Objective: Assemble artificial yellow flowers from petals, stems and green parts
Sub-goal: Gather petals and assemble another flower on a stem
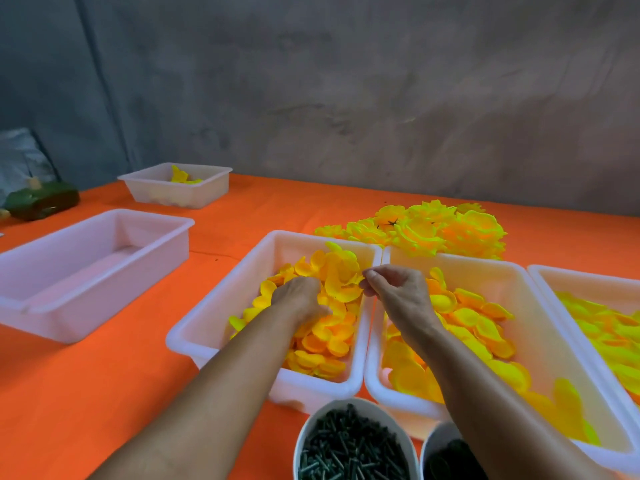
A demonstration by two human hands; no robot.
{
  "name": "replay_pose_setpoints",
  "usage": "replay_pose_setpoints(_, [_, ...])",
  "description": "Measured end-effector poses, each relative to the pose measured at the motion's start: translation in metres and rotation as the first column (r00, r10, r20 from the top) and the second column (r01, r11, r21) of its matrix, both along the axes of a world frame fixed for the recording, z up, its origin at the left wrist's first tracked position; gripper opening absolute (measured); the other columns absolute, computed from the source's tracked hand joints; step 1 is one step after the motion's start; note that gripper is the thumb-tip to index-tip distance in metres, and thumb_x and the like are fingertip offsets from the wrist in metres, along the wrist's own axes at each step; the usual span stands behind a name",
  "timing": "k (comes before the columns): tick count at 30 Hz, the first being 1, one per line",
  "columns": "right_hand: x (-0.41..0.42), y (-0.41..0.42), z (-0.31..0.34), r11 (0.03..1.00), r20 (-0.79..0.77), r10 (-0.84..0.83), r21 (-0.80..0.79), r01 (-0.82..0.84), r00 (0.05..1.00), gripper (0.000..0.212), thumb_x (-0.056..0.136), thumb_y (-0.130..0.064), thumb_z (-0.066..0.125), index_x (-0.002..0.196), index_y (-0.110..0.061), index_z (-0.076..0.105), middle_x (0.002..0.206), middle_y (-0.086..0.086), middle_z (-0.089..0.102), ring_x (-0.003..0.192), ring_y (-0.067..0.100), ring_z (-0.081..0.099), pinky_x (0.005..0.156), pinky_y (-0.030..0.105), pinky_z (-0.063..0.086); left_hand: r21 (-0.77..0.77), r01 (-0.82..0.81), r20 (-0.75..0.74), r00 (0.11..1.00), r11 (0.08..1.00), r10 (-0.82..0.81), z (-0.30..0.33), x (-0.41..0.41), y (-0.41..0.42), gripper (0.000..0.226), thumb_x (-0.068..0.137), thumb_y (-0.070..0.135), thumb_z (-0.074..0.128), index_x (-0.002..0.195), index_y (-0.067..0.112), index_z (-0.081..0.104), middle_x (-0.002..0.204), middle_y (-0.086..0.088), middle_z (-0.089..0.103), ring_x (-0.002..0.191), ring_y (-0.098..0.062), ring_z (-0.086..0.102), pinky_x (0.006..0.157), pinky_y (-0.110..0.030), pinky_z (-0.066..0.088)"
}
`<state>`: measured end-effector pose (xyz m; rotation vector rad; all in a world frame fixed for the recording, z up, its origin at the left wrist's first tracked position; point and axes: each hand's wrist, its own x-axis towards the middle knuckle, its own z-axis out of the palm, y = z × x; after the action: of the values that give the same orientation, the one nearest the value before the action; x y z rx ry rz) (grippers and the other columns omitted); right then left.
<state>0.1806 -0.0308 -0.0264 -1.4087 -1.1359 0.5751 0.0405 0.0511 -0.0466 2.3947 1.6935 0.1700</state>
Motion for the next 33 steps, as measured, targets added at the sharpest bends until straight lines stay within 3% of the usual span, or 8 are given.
replay_pose_setpoints(4, [0.001, 0.001, -0.002, 1.000, 0.025, 0.009, -0.004, -0.008, 1.000, 0.012, 0.090, -0.004, 0.058, 0.085, -0.006, 0.069, 0.077, 0.014, 0.068, 0.069, 0.018, 0.062, 0.073, 0.035, 0.051, 0.011, -0.011, 0.000, 1.000, 1.000, 0.011, 0.000, -0.004, -0.006, 0.044, 0.074, 0.033, 0.077, 0.113, 0.017, 0.063, 0.124, -0.008, 0.060, 0.117, -0.027, 0.055, 0.089, -0.035, 0.046])
replay_pose_setpoints(9, [0.002, 0.000, -0.004, 1.000, 0.078, 0.018, -0.002, -0.018, 0.997, 0.012, 0.090, -0.003, 0.058, 0.090, -0.002, 0.070, 0.078, 0.015, 0.069, 0.073, 0.020, 0.065, 0.077, 0.036, 0.052, 0.001, -0.050, 0.089, 0.995, 0.999, 0.050, 0.006, -0.002, -0.008, 0.018, 0.078, 0.017, 0.073, 0.096, 0.018, 0.073, 0.112, -0.008, 0.068, 0.108, -0.026, 0.061, 0.085, -0.035, 0.049])
replay_pose_setpoints(13, [0.002, -0.001, -0.002, 1.000, 0.103, 0.025, 0.004, -0.026, 0.994, 0.012, 0.090, -0.004, 0.059, 0.089, -0.002, 0.070, 0.081, 0.018, 0.070, 0.074, 0.019, 0.064, 0.079, 0.038, 0.053, 0.009, -0.096, 0.141, 0.986, 0.995, 0.094, 0.007, -0.003, -0.010, 0.017, 0.085, 0.017, 0.063, 0.100, 0.016, 0.070, 0.117, -0.009, 0.065, 0.114, -0.029, 0.056, 0.094, -0.038, 0.044])
replay_pose_setpoints(18, [0.001, -0.005, 0.000, 0.999, 0.117, 0.037, 0.009, -0.038, 0.992, 0.013, 0.090, -0.005, 0.059, 0.087, -0.002, 0.071, 0.082, 0.020, 0.070, 0.075, 0.020, 0.064, 0.080, 0.041, 0.052, 0.033, -0.125, 0.228, 0.967, 0.992, 0.114, 0.007, -0.005, -0.011, 0.014, 0.084, 0.011, 0.058, 0.085, 0.025, 0.060, 0.113, -0.004, 0.064, 0.114, -0.028, 0.053, 0.097, -0.038, 0.035])
replay_pose_setpoints(21, [0.001, -0.005, 0.001, 0.999, 0.130, 0.035, 0.003, -0.036, 0.991, 0.013, 0.090, -0.006, 0.059, 0.086, -0.003, 0.071, 0.081, 0.018, 0.070, 0.073, 0.019, 0.063, 0.080, 0.041, 0.052, 0.044, -0.085, 0.172, 0.982, 0.995, 0.076, 0.003, -0.003, -0.010, 0.021, 0.088, 0.027, 0.059, 0.109, 0.024, 0.057, 0.121, -0.004, 0.061, 0.120, -0.026, 0.050, 0.100, -0.041, 0.031])
replay_pose_setpoints(25, [0.001, -0.002, 0.000, 1.000, 0.144, 0.031, -0.003, -0.031, 0.989, 0.013, 0.089, -0.007, 0.060, 0.085, -0.005, 0.071, 0.077, 0.013, 0.070, 0.069, 0.015, 0.062, 0.077, 0.039, 0.052, 0.108, 0.027, -0.045, 0.999, 0.994, -0.022, 0.002, 0.010, -0.004, 0.044, 0.094, 0.039, 0.052, 0.136, 0.033, 0.043, 0.141, -0.008, 0.044, 0.133, -0.030, 0.035, 0.107, -0.047, 0.025])
replay_pose_setpoints(29, [0.001, -0.002, 0.000, 0.999, 0.140, 0.035, -0.007, -0.035, 0.989, 0.013, 0.089, -0.006, 0.060, 0.083, -0.004, 0.071, 0.076, 0.013, 0.069, 0.068, 0.015, 0.061, 0.075, 0.038, 0.051, -0.090, 0.051, 0.078, 0.996, 0.995, -0.044, -0.001, 0.014, 0.001, 0.040, 0.094, 0.034, 0.054, 0.133, 0.025, 0.053, 0.143, -0.005, 0.047, 0.133, -0.025, 0.039, 0.109, -0.043, 0.027])
replay_pose_setpoints(33, [0.002, -0.004, 0.002, 0.999, 0.146, 0.037, -0.008, -0.036, 0.989, 0.013, 0.089, -0.007, 0.060, 0.084, -0.004, 0.072, 0.078, 0.013, 0.070, 0.070, 0.015, 0.062, 0.078, 0.040, 0.052, 0.078, -0.041, 0.353, 0.935, 0.996, 0.011, 0.003, 0.006, -0.001, 0.027, 0.084, 0.022, 0.069, 0.110, 0.013, 0.070, 0.120, -0.009, 0.066, 0.115, -0.023, 0.058, 0.098, -0.032, 0.043])
